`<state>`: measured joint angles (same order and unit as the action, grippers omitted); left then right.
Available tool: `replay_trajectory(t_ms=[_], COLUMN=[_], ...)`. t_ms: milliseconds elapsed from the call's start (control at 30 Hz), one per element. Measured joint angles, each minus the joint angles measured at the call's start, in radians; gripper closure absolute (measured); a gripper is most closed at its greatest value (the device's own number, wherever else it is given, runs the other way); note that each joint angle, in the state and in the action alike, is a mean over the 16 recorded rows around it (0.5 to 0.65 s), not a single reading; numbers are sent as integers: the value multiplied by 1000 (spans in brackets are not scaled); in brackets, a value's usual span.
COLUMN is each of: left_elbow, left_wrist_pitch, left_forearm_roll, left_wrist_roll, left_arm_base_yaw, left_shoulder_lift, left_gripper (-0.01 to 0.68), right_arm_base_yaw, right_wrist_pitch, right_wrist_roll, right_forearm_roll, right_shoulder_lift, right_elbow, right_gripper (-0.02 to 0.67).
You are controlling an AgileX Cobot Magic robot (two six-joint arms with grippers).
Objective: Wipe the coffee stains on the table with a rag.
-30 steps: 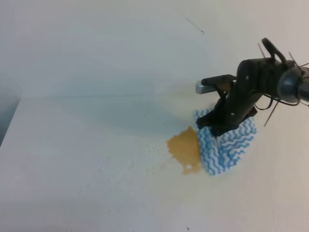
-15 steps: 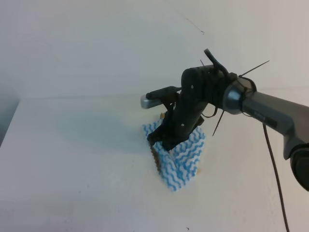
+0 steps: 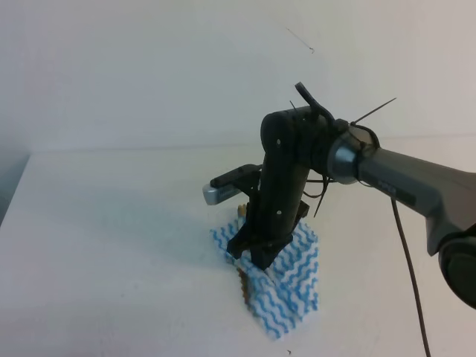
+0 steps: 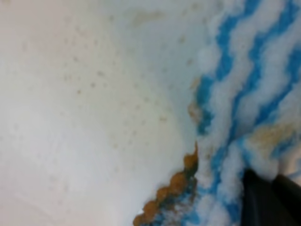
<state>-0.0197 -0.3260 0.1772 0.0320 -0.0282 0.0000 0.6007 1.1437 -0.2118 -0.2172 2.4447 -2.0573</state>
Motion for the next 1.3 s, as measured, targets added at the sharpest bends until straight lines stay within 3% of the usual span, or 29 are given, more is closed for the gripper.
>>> replay_trajectory(t_ms=[467,867,1100,1300], left_elbow=[-14,-11,-14,-14], left_wrist_pitch=[0,0,0,0], left_forearm_roll=[0,0,0,0], left_wrist_roll=[-1,-1,-1,0], left_arm_base_yaw=[0,0,0,0], left_shoulder_lift=[0,0,0,0], left_gripper=[677,677,677,677], right_arm_base_yaw=[-27,-173,-225,-166], right_wrist_pitch=[35,-141,-253,-308], right_wrist_roll=[-2,2,-58,-145], right_forearm_roll=[115,151,72,-59], right_shoulder_lift=[-89,-293,-382,-411], right_elbow=[153,511,693,753], right_gripper=[642,643,643,643])
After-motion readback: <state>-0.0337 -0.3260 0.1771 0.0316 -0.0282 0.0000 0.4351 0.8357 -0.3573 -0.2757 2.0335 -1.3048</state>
